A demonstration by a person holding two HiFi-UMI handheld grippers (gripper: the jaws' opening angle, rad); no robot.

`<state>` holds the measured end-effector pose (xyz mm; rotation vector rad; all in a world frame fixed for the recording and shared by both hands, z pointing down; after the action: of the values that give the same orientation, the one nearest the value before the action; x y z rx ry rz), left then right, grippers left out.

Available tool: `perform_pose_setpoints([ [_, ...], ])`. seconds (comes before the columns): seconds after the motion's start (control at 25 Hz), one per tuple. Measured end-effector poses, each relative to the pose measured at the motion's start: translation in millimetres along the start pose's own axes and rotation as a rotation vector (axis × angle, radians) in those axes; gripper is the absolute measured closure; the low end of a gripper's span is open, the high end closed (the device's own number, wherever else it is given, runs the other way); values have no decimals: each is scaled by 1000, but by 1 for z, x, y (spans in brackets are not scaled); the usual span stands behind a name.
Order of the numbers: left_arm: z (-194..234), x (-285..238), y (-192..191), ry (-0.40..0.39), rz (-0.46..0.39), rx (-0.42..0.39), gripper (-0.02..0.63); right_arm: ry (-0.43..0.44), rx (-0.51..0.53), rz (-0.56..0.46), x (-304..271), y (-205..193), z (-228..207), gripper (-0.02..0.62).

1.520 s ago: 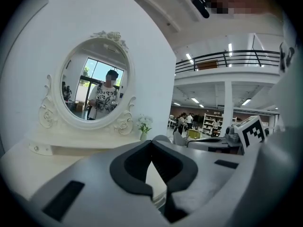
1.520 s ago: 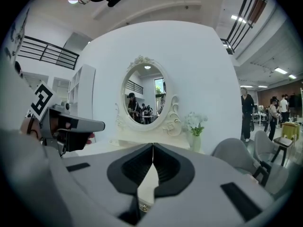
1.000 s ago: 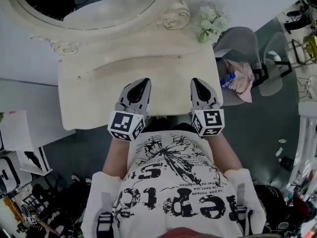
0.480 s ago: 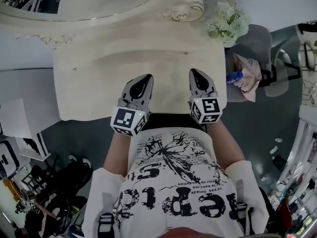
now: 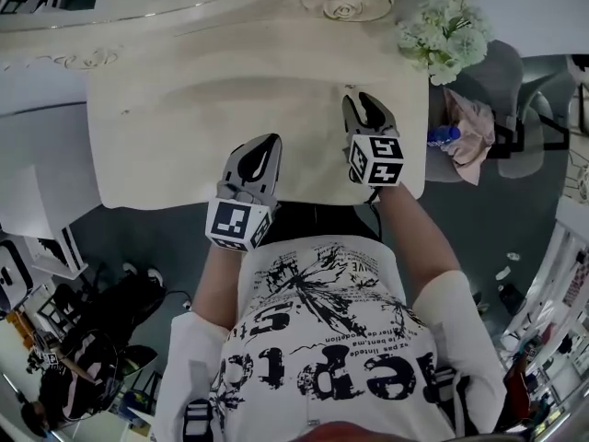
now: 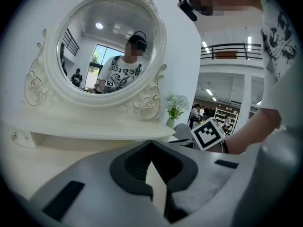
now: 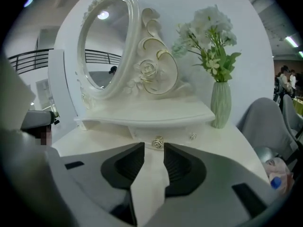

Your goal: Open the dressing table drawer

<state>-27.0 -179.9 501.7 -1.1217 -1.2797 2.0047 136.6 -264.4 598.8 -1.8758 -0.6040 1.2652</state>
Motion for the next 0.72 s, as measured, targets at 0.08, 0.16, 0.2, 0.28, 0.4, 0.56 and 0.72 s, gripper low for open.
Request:
perform_pose_setpoints([
  [0.08, 0, 1, -6, 15, 10, 12, 592, 0, 2, 10, -8, 1, -2, 471],
  [0.16, 0, 2, -9, 26, 12, 23, 592, -3, 26, 20, -14, 2, -4, 471],
  [0.2, 0, 1, -10, 30, 12, 25, 592, -6, 35, 27, -16, 2, -5, 471],
  [0.28, 1, 0, -11, 38, 11, 29, 592, -10, 39, 45, -22, 1, -6, 471],
  [0.4, -1, -2, -11, 43, 9, 31, 592, -18, 44, 69, -27, -2, -8, 471],
  [0.56, -2, -3, -6, 61, -7, 33, 592, -27, 99, 90, -28, -1, -6, 485],
  [0.72, -2, -2, -2, 73, -14, 23, 592, -26, 102, 111, -28, 0, -6, 486],
])
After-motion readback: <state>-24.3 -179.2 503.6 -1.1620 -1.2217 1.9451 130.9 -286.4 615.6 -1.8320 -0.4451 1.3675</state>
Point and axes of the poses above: the fingertips, and each gripper's own axes: x backward along the fingers, z to its left, y out of its top, the point moved 2 cm from there along x, backward along the fingers, and after that the axes turned 1 degree about -y, right-handed, at the moved point
